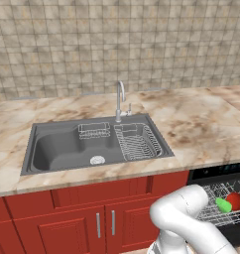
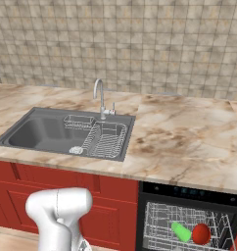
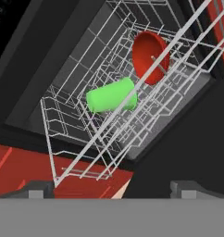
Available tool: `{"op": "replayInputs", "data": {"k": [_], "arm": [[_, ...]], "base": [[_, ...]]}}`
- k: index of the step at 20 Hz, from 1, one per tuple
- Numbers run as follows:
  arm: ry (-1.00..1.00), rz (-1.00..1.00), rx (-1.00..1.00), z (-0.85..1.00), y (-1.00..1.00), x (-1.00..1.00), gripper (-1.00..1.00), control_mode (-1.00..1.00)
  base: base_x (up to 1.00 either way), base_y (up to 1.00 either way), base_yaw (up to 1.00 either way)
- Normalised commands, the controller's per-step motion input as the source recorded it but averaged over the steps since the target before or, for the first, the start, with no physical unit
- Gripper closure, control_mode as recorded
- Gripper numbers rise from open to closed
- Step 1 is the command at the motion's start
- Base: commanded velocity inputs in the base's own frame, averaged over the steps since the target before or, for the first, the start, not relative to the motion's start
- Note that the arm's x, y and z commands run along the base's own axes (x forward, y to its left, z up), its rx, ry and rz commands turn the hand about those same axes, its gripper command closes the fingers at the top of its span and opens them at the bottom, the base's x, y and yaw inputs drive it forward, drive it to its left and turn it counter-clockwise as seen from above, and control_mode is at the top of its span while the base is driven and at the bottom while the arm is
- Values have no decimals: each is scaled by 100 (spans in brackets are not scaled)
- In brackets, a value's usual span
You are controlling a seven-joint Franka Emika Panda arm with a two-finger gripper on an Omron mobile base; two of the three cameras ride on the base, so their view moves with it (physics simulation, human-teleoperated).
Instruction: Pick up the cup and bowl from the counter, place them in the dishwasher, and close the dishwasher door.
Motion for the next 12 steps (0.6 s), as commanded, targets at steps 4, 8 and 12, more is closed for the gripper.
{"op": "replayInputs", "data": {"k": [4,8,12], "arm": [[-12,0,1,0,0,-24,-100,-100],[-10,0,2,0,0,-17,-100,-100],[-10,0,1,0,0,-22,-100,-100]], "base": [[0,0,0],[0,0,0],[0,0,0]]}}
